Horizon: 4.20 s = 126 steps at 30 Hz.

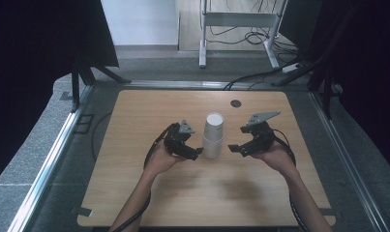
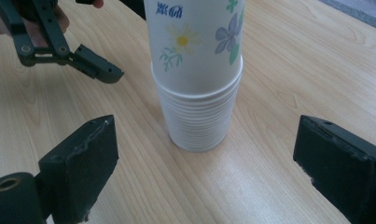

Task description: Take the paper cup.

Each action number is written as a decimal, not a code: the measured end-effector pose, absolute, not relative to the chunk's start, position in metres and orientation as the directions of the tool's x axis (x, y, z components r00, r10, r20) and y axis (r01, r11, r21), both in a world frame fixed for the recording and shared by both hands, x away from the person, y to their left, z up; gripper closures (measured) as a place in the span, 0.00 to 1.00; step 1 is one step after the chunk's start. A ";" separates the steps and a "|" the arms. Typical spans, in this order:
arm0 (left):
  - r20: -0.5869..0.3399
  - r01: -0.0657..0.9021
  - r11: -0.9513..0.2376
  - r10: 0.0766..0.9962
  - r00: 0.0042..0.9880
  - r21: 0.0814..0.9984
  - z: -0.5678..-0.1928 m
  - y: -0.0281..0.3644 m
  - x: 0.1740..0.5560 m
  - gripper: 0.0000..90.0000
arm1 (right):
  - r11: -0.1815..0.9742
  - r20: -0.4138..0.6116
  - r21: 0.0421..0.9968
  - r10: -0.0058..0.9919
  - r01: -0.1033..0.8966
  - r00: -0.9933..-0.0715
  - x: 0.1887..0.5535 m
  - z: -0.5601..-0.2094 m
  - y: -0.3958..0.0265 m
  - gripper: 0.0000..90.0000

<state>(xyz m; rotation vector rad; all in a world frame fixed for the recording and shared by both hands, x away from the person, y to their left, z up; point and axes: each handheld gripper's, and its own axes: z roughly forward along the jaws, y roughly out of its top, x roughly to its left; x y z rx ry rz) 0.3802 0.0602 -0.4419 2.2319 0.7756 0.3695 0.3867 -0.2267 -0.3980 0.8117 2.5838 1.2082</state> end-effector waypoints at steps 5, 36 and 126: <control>0.027 0.412 -0.551 0.621 0.784 0.726 -0.440 0.056 0.382 0.10 | 0.527 0.063 0.752 0.542 0.397 -0.838 0.391 -0.396 -0.222 0.09; -0.014 0.408 -0.534 0.594 0.804 0.741 -0.439 0.033 0.398 0.14 | 0.562 0.047 0.730 0.526 0.389 -0.849 0.419 -0.380 -0.188 0.12; 0.026 0.341 -0.539 0.560 0.828 0.770 -0.450 0.025 0.396 0.21 | 0.866 -0.033 0.375 0.369 0.331 -0.929 0.446 -0.291 -0.119 0.39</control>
